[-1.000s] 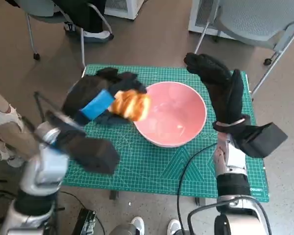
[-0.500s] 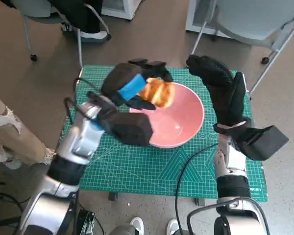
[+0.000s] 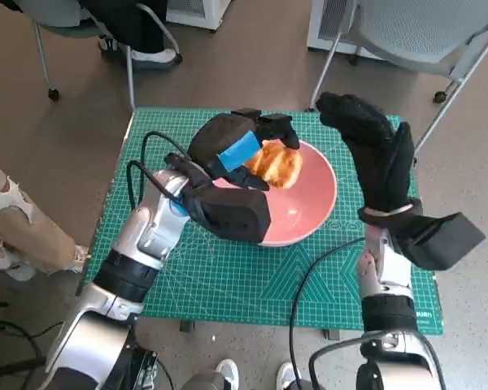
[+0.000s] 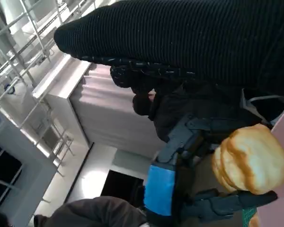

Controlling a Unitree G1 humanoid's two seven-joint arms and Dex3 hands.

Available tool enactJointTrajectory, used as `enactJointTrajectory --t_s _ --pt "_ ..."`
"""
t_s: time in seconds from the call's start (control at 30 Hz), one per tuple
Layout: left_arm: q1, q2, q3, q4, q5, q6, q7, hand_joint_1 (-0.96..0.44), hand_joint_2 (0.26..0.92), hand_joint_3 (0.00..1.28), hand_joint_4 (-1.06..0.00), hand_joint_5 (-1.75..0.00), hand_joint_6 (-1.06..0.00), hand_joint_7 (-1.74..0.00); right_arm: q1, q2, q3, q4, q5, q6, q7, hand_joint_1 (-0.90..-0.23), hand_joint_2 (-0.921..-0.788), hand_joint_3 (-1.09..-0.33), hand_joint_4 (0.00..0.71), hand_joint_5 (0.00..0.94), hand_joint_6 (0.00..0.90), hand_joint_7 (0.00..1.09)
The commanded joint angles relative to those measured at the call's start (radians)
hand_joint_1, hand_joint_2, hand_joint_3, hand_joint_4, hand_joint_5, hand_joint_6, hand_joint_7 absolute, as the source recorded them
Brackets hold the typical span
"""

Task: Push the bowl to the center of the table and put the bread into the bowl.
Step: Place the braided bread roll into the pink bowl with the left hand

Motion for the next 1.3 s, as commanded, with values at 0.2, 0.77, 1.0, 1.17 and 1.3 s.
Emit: enactJointTrajectory --t_s 0.2,0.77,1.0,1.17,1.3 --pt "-0.025 -0.006 0.004 0.024 -0.026 -0.02 -0.016 0.0 0.92 0.04 -0.76 -1.1 -0.61 -1.17 0.039 0.008 0.002 -0.013 0.001 0.021 -0.018 -0.68 -0.921 -0.812 0.207 0.003 0.115 0.38" --pt "-0.008 0.026 0.01 -0.053 -0.135 0.11 -0.309 -0.17 0.772 0.05 -0.04 -0.01 -0.22 -0.05 0.033 0.002 -0.001 -0.008 0.009 0.031 -0.012 -0.686 -0.921 -0.811 0.208 0.002 0.108 0.4" --pt "0.002 0.029 0.014 -0.049 -0.127 0.082 -0.28 -0.2 0.774 0.03 -0.02 0.0 -0.22 -0.03 0.032 0.003 0.0 -0.001 0.006 0.029 -0.01 -0.687 -0.921 -0.81 0.208 0.002 0.106 0.4" --pt "0.013 0.046 0.017 -0.065 -0.121 0.063 -0.265 -0.22 0.779 0.02 -0.02 0.0 -0.22 -0.03 0.035 0.003 0.001 -0.004 0.009 0.031 -0.006 -0.688 -0.921 -0.81 0.208 0.002 0.104 0.4" --pt "0.034 0.08 0.04 -0.122 -0.135 0.065 -0.279 -0.25 0.783 0.02 -0.02 0.0 -0.22 -0.02 0.036 0.004 0.003 -0.007 0.009 0.033 -0.004 -0.688 -0.921 -0.81 0.208 0.002 0.103 0.41"
